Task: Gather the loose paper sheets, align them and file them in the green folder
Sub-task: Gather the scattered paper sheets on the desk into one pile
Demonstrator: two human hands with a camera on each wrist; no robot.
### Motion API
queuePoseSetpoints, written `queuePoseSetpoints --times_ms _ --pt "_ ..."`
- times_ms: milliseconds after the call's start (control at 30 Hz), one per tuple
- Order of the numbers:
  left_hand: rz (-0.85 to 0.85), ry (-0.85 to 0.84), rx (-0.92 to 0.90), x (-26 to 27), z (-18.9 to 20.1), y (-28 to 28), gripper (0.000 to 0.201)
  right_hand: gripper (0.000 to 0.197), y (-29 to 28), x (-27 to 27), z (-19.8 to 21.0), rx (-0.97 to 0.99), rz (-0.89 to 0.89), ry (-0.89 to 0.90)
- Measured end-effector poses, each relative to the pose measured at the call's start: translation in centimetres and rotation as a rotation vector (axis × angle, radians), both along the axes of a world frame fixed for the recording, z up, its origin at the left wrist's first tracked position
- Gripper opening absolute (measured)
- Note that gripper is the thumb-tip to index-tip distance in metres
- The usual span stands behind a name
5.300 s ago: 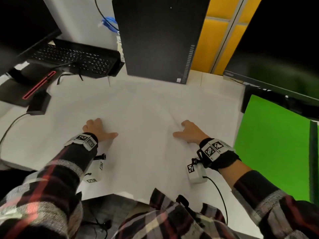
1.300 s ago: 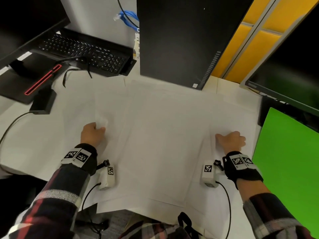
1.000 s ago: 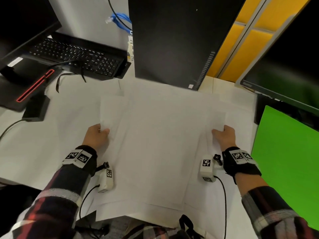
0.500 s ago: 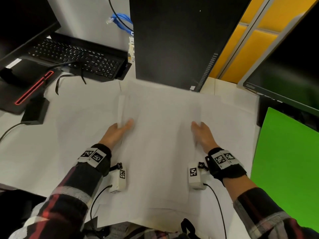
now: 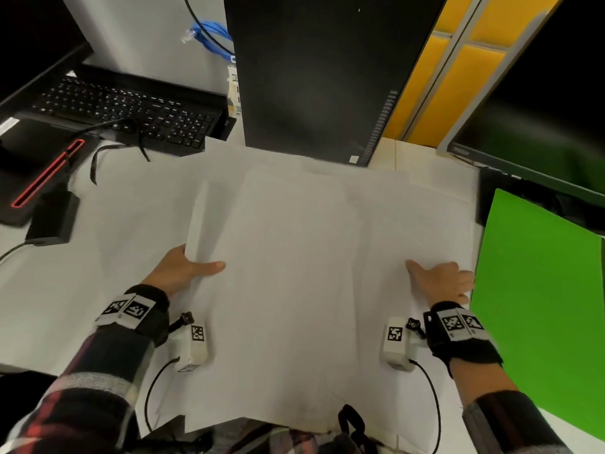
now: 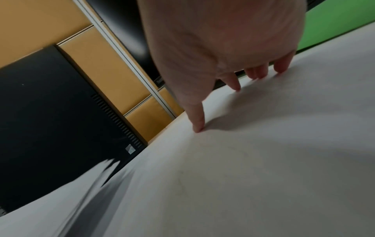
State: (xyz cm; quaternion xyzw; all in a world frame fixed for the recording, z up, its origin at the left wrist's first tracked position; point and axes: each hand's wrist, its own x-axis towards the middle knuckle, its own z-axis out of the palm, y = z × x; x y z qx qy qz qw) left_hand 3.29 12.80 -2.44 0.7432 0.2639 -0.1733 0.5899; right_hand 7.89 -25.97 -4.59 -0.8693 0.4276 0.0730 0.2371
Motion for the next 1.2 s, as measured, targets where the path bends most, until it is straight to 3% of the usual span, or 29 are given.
queuePoseSetpoints --times_ms 67,200,333,400,467,533,600,800,1000,1133,1200 --pt "-0.012 -0.009 0.003 0.3 0.0 -0.3 0.043 0.084 0.0 0.0 -0.3 0.013 -0.019 -0.023" --pt "0.043 -0.053 0.131 1.0 -1.2 -1.7 0.052 0.072 1.1 1.6 0.4 0.167 0.035 -0.124" --pt "0.212 -0.030 0.509 0.8 -1.9 -1.7 0.063 0.064 1.0 2.3 0.5 0.369 0.089 -0.268" --pt "0.275 -0.003 0.587 0.0 -1.9 -1.3 0.068 0.042 0.6 1.9 0.5 0.382 0.125 -0.270" --pt "0.321 -0.079 0.423 -0.4 -2.1 -0.9 0.063 0.020 0.9 1.3 0.7 0.335 0.186 -0.276" --pt "0.293 -0.175 0.266 -0.5 -1.8 -1.1 0.042 0.026 1.4 1.2 0.5 0.267 0.212 -0.347" --pt "0.217 -0.192 0.251 -0.3 -1.3 -1.6 0.031 0.028 2.0 1.4 0.4 0.268 0.210 -0.419" --pt "0.118 -0.155 0.048 -0.4 -0.6 -1.1 0.035 0.035 0.9 1.9 -0.1 0.452 0.068 -0.517" --pt "0.057 -0.163 -0.001 0.5 -0.3 -1.7 0.035 0.040 0.6 0.3 -0.8 0.352 0.128 -0.546" --pt "-0.067 -0.132 -0.069 1.3 0.4 -4.4 0.037 0.044 2.0 0.6 -0.8 0.352 0.249 -0.443" --pt "-0.060 -0.126 -0.085 1.4 0.3 -5.0 0.038 0.054 1.9 0.9 -0.4 0.346 0.215 -0.388"
